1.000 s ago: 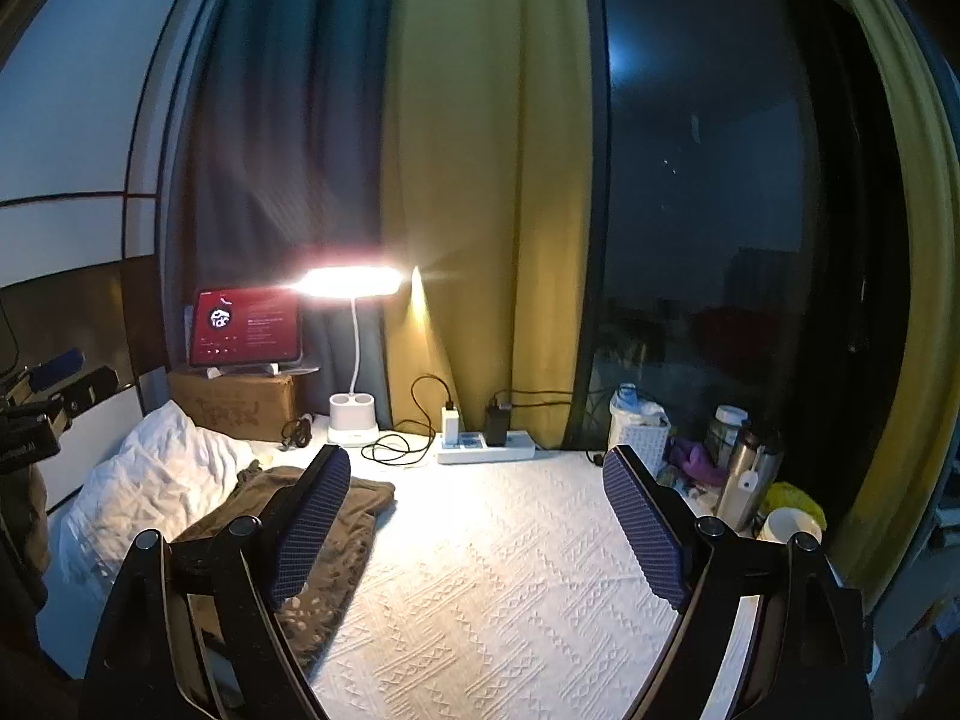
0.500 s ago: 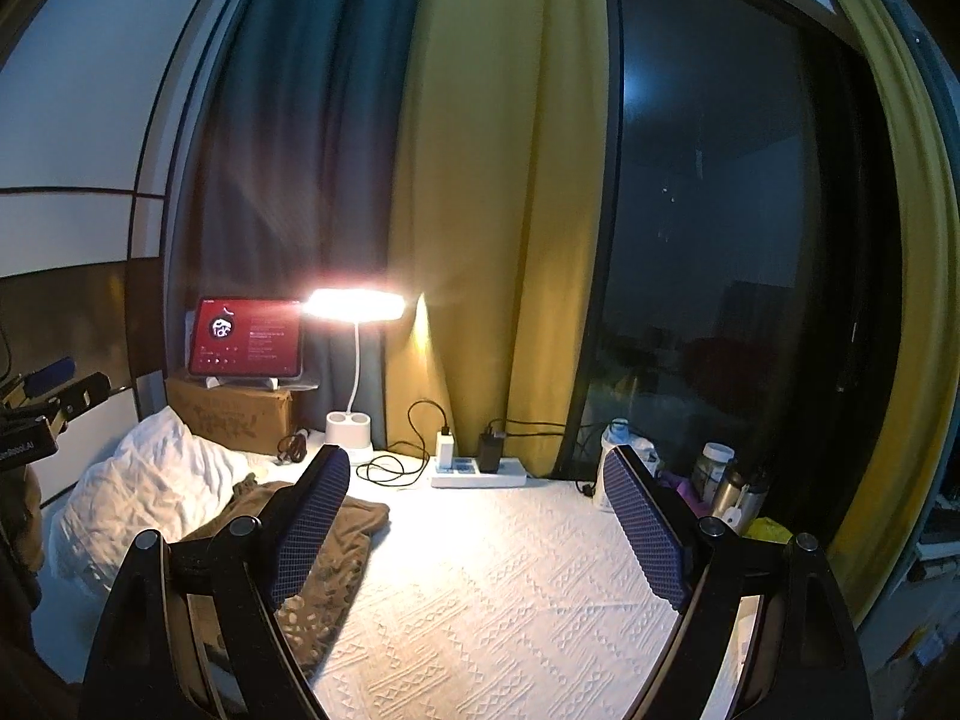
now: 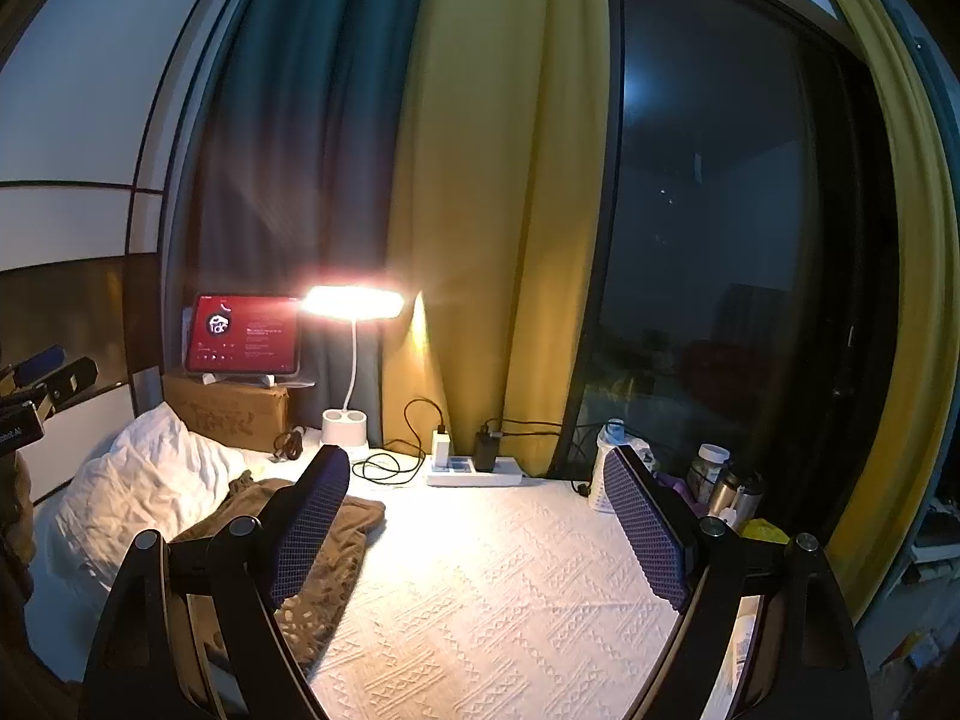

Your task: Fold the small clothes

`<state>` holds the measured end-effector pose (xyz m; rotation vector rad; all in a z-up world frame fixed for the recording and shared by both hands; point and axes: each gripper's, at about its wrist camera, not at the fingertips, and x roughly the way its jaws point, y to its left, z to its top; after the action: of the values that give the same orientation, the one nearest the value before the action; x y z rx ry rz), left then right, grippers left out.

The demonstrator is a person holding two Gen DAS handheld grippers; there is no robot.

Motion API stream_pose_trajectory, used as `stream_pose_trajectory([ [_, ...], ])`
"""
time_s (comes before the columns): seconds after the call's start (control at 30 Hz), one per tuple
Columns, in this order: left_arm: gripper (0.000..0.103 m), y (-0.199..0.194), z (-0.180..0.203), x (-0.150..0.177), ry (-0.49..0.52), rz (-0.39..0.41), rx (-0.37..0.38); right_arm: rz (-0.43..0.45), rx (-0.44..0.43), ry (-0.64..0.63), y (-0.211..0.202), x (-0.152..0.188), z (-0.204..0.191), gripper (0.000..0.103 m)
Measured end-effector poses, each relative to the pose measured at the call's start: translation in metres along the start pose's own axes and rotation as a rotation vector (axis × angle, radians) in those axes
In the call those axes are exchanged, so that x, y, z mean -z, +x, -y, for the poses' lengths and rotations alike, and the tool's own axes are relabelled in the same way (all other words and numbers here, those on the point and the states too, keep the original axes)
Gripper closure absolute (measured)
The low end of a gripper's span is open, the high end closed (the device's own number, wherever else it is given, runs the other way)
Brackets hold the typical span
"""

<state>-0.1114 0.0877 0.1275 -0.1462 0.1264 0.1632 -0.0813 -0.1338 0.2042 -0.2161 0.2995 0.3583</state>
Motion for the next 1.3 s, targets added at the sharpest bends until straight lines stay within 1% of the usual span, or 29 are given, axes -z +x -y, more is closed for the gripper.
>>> stream_pose_trajectory([
  [1.3, 0.002, 0.000, 0.011, 0.002, 0.013, -0.021, 0.013, -0.020, 0.004, 0.013, 0.002, 0.008, -0.001, 0.015],
])
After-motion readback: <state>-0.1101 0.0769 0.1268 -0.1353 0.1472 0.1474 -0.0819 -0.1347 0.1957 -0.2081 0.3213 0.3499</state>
